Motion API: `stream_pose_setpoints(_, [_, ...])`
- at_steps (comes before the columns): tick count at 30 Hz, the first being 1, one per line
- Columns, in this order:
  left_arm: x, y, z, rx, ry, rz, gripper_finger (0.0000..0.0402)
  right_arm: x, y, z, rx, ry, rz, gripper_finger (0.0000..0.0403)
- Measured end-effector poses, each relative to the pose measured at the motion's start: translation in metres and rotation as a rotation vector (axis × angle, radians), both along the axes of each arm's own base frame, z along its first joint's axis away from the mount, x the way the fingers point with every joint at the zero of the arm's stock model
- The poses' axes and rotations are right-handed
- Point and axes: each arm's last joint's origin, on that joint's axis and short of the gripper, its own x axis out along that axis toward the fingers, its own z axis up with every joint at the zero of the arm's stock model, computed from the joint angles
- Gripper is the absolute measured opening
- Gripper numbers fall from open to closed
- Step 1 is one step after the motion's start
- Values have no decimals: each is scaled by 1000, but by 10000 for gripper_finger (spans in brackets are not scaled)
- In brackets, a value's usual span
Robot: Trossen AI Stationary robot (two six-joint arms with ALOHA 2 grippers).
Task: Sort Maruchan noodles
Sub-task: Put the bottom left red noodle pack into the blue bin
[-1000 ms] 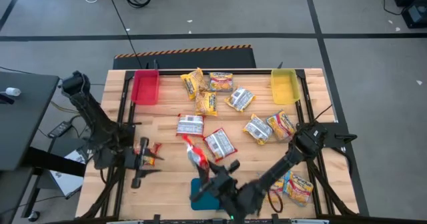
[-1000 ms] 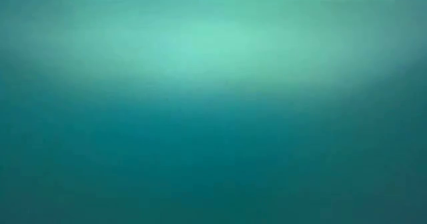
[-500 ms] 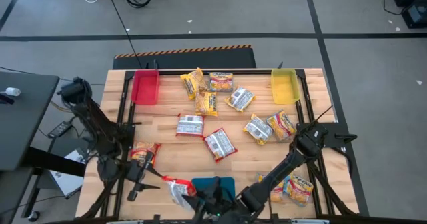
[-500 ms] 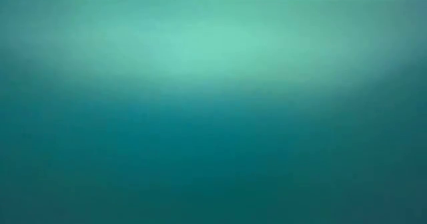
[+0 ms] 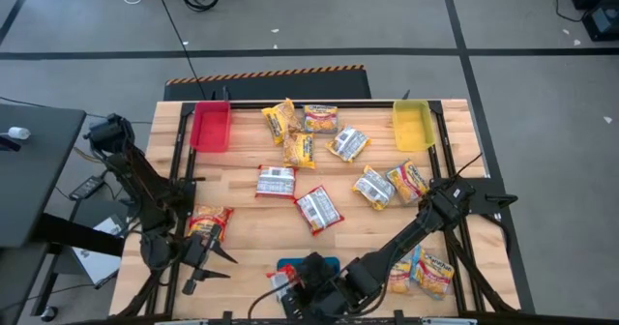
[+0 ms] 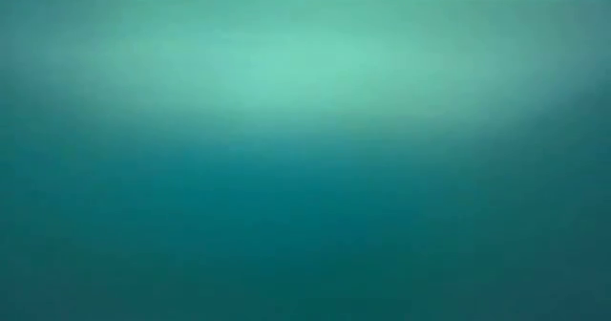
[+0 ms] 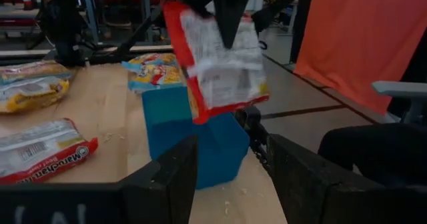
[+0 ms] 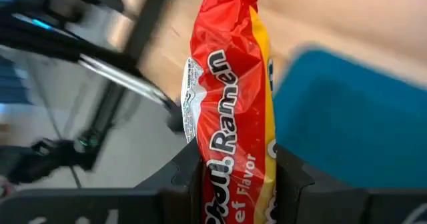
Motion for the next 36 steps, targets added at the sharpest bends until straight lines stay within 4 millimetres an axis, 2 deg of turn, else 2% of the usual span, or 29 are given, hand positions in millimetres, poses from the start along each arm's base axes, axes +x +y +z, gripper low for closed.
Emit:
stream_pose_setpoints(3, [2, 2, -3, 4, 24, 22, 180, 0, -6, -3, 78, 86, -24, 114])
stream_pose_setpoints(10, [7, 8, -16, 7, 118, 83, 180, 1, -22, -8, 115, 198, -86, 114])
stream_pose_setpoints(18, [21, -3, -45, 38, 169, 63, 180, 10, -38, -10, 209, 284, -61, 114])
stream_pose_setpoints(22, [30, -6, -51, 21, 168, -3, 180, 6, -45, -13, 168, 352, -79, 114])
stream_pose_setpoints(29, [45, -7, -64, -9, 230, -78, 180, 4, -51, -18, 91, 360, -123, 114])
stream_pose_setpoints(36, [70, -25, -64, 35, 233, -162, 180, 5, -51, -44, 65, 376, -160, 114])
